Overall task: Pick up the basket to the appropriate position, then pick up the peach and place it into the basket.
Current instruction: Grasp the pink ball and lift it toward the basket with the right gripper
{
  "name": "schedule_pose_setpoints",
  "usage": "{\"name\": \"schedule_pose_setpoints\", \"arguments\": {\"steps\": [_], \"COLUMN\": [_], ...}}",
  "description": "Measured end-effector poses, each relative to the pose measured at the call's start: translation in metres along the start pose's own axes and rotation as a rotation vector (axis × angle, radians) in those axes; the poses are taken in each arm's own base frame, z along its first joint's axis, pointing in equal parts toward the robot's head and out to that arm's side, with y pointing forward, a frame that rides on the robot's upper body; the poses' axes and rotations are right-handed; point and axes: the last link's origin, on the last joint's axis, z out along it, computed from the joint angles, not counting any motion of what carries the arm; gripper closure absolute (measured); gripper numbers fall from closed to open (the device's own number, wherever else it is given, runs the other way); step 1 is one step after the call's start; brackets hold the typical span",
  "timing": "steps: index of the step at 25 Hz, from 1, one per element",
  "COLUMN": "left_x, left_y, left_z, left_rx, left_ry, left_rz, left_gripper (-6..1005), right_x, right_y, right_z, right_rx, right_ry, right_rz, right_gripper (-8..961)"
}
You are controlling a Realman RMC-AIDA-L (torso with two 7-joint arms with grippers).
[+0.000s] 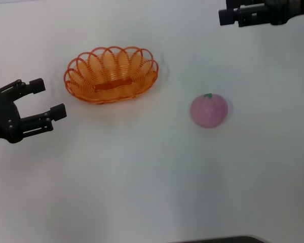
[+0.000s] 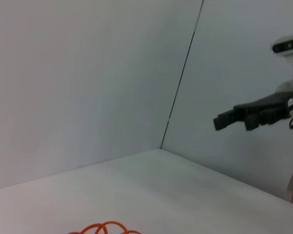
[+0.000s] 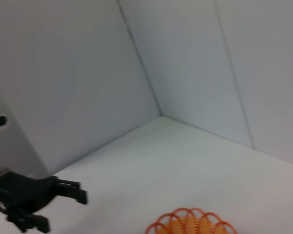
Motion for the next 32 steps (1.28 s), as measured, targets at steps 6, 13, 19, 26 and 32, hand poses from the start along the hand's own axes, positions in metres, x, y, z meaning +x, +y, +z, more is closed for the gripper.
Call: {"name": "schedule_pose_setpoints", "arguments": {"steps": [6,13,19,26,32], "left_x": [0.000,-0.002,-0.002,-0.001,-0.003], "left_y": [0.000,0.001,0.003,0.004,0.005], "left_z": [0.000,-0.001,0.001,0.002,0.003], "left_rx": [0.003,-0.002,-0.014,-0.031,-0.042], "left_ry": [0.001,0.000,-0.003,-0.018,-0.030], "left_rz": [-0.001,-0.008,-0.012,-0.033,-0.038], "left_gripper": [112,112,112,112,112], "right_x": [-0.038,-0.061,-0.062,-0.057,-0.050], "right_y": [0.021,0.038,0.040,0.044,0.042], "right_z": [-0.001,0.020,0.048,0.076,0.096], "right_rx": [-0.043,-0.015,0.029,0.103,0.168], "right_ry": [0.110,0.322,0.510,0.719,0.832], "right_rz": [-0.048,-0.099,-0.115,-0.163,-0.197], "right_gripper": [252,252,251,251,251]}}
